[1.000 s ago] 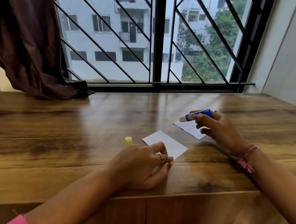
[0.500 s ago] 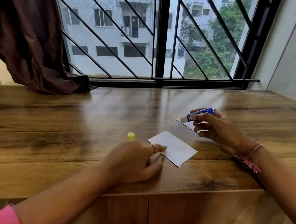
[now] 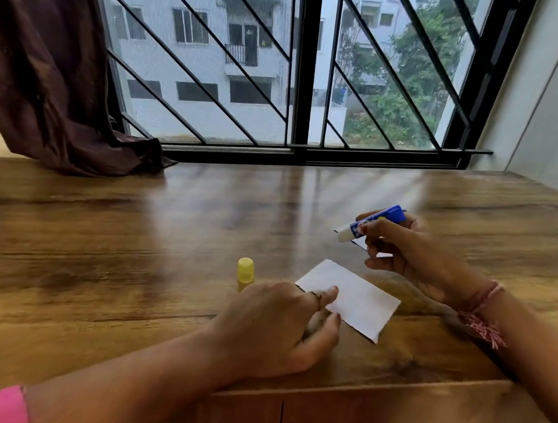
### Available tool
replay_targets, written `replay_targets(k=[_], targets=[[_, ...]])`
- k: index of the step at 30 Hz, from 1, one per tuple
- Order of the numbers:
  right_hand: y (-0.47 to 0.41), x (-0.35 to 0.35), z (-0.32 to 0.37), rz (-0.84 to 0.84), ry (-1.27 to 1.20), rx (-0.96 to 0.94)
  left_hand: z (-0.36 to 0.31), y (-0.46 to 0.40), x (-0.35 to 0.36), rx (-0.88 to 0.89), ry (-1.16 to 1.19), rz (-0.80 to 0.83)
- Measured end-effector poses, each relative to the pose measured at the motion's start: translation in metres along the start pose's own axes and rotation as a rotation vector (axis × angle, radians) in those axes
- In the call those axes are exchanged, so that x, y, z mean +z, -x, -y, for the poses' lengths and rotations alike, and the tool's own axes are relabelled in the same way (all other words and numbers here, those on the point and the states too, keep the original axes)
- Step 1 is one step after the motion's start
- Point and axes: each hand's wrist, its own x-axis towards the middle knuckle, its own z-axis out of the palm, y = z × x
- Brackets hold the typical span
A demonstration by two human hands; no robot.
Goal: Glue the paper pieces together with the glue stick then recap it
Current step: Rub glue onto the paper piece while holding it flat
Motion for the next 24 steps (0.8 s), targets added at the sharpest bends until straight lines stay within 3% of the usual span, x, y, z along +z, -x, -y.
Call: replay_targets(k=[12, 18, 24], targets=[[0.018, 0.031, 0.003, 0.044, -0.094, 0.060, 0.029, 0.007, -0.008, -0.017, 0.039, 0.097], [0.011, 0.034, 0.006, 0.083, 0.137, 0.009, 0.028, 0.009, -0.011, 0.042, -0.061, 0.137], [0.008, 0.043, -0.010, 0.001, 0.273, -0.103, 0.027, 0.010, -0.012, 0.060, -0.081, 0.127]])
